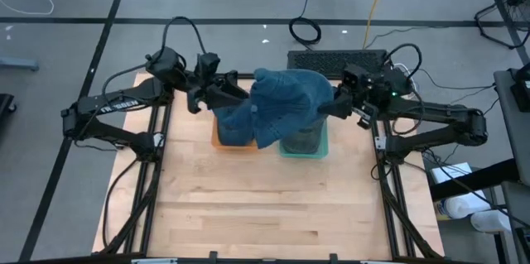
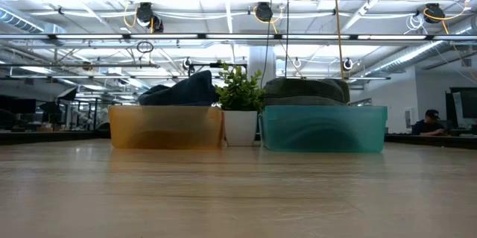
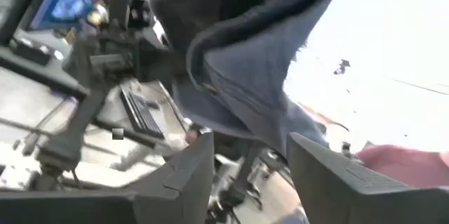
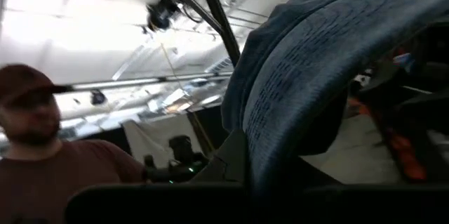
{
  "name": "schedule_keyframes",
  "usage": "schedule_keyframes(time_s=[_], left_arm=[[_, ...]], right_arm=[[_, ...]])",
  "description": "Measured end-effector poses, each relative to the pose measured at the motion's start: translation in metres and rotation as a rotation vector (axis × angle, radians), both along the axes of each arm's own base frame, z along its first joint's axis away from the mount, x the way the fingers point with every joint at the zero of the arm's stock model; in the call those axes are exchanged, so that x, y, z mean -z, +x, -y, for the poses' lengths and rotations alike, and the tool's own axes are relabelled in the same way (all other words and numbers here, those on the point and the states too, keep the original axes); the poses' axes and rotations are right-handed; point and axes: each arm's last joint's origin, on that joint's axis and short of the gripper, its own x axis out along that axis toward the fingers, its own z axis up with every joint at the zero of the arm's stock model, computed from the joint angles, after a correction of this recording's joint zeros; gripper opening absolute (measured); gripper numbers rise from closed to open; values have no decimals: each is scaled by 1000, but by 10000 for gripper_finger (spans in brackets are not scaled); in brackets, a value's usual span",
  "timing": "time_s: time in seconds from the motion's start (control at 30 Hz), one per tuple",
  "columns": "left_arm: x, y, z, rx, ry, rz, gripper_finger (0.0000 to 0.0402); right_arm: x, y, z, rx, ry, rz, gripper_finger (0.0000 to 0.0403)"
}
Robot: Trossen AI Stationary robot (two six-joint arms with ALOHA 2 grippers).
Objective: Pick & Place hat
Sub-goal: Put the blue cap into the orange bin
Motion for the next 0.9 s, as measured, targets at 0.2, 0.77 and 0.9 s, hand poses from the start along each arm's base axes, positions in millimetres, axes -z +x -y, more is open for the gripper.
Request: schedule_keyframes(time_s=[0.2, 0.77, 0.9], left_arm=[[-2, -15, -9, 48, 8, -46, 176], [-2, -29, -34, -67, 69, -41, 265], [-2, -29, -34, -91, 80, -31, 293]], right_arm=[[-2, -16, -2, 157, -51, -49, 0], [4, -14, -3, 304, -29, -110, 0], [9, -1, -6, 287, -36, -107, 0]])
